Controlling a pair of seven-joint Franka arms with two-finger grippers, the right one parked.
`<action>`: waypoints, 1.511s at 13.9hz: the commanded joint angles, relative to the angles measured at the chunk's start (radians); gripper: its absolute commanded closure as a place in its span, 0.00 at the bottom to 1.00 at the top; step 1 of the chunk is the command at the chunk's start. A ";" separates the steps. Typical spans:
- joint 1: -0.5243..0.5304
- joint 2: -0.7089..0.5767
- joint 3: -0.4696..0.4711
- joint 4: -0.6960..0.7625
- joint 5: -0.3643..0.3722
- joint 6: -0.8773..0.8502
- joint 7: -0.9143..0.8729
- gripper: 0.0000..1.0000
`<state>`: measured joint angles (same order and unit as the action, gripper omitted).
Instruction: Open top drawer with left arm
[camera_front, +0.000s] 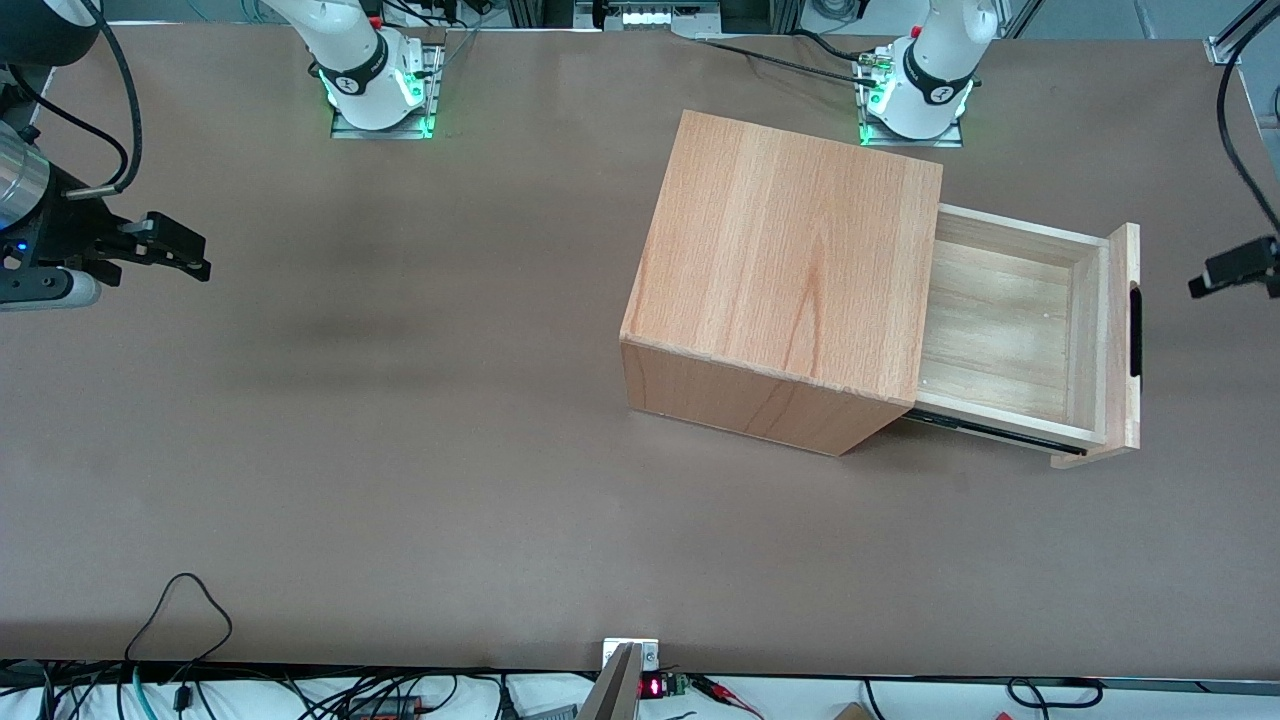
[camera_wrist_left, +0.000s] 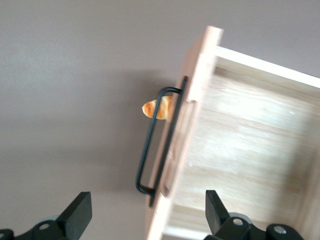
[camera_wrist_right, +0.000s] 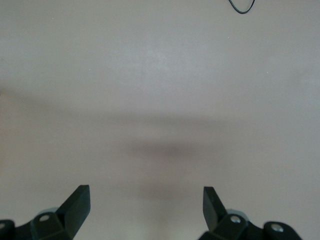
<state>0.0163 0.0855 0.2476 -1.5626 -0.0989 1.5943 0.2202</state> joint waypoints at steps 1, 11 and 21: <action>-0.028 -0.053 -0.013 0.024 0.031 -0.069 -0.062 0.00; -0.042 -0.171 -0.160 0.023 0.073 -0.206 -0.308 0.00; -0.044 -0.171 -0.165 -0.024 0.071 -0.116 -0.301 0.00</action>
<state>-0.0209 -0.0724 0.0876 -1.5729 -0.0565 1.4665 -0.0780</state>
